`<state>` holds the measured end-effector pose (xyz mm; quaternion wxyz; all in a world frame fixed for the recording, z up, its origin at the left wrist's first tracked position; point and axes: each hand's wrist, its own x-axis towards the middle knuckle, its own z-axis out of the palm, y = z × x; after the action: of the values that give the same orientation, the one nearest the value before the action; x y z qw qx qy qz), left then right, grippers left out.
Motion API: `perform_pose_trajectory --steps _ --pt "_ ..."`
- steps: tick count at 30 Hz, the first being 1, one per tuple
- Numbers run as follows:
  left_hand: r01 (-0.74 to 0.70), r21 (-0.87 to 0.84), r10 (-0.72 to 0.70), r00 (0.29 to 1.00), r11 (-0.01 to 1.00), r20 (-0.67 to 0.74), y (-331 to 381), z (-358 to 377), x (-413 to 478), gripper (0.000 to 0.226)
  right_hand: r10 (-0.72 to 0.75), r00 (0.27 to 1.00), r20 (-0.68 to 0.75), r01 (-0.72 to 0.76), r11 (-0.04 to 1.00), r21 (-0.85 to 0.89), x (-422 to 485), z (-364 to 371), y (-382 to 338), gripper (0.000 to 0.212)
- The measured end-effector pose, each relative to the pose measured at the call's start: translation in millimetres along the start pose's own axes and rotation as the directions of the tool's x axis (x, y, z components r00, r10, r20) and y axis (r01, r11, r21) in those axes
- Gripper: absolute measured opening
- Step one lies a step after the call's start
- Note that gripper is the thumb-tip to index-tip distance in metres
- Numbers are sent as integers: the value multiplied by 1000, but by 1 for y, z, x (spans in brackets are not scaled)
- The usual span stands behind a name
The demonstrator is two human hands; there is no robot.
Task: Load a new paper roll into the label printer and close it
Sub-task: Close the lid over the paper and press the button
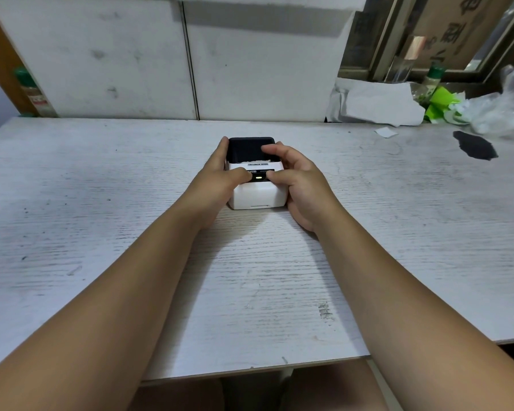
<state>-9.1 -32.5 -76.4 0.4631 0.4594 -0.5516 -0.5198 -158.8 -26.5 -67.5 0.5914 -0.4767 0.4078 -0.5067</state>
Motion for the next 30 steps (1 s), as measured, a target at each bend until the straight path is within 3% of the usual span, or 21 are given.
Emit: perform_pose_trajectory --steps 19,30 --pt "-1 44 1 1000 999 -1 -4 -2 3 51 -6 1000 8 6 1000 -5 4 -3 4 43" --pt "-5 45 6 1000 999 -2 -3 -2 3 43 -15 1000 7 15 1000 26 3 -1 2 41"
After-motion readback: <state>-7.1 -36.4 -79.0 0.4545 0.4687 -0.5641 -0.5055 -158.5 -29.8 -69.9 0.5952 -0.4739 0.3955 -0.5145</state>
